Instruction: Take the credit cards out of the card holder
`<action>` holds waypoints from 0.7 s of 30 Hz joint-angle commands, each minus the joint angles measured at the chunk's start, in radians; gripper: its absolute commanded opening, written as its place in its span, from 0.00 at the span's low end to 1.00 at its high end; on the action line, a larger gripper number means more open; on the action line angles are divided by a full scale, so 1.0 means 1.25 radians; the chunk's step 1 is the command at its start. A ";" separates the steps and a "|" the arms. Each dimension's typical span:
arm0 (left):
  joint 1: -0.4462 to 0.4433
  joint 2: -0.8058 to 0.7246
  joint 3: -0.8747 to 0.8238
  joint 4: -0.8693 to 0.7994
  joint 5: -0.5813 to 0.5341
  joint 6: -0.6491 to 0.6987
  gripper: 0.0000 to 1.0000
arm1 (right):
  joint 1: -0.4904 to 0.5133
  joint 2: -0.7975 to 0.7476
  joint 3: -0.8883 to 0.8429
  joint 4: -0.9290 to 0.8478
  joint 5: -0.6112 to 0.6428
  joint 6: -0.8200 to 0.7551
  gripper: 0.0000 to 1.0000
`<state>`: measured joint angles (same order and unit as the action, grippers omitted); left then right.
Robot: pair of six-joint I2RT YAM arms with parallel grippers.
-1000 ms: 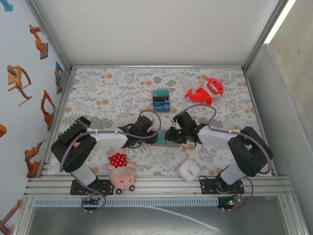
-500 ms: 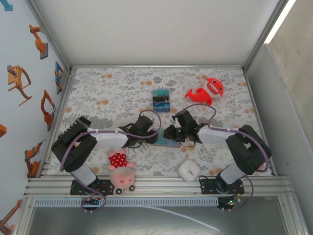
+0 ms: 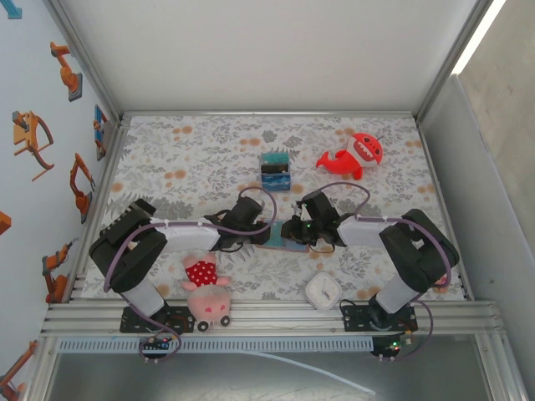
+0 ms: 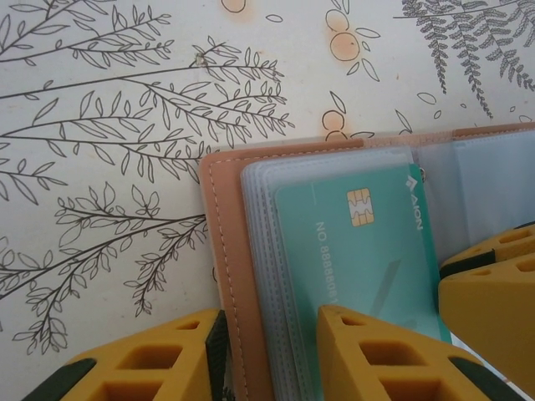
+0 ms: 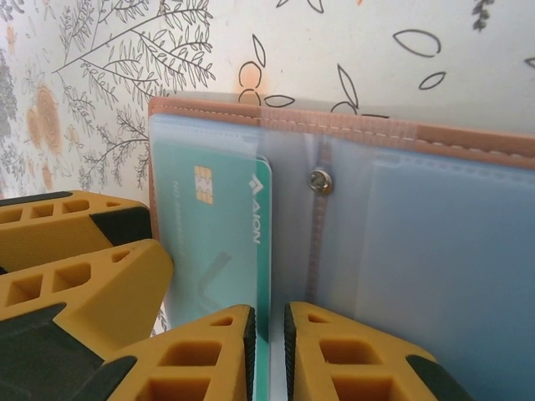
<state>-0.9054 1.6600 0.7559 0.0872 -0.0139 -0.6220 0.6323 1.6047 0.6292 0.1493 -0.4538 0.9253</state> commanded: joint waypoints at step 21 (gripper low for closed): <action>-0.012 0.017 0.017 -0.047 -0.008 -0.023 0.29 | -0.020 0.012 -0.038 0.075 -0.025 0.034 0.02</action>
<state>-0.9104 1.6669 0.7670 0.0826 -0.0219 -0.6399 0.6163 1.6119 0.5953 0.2234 -0.4831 0.9623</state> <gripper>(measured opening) 0.292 0.046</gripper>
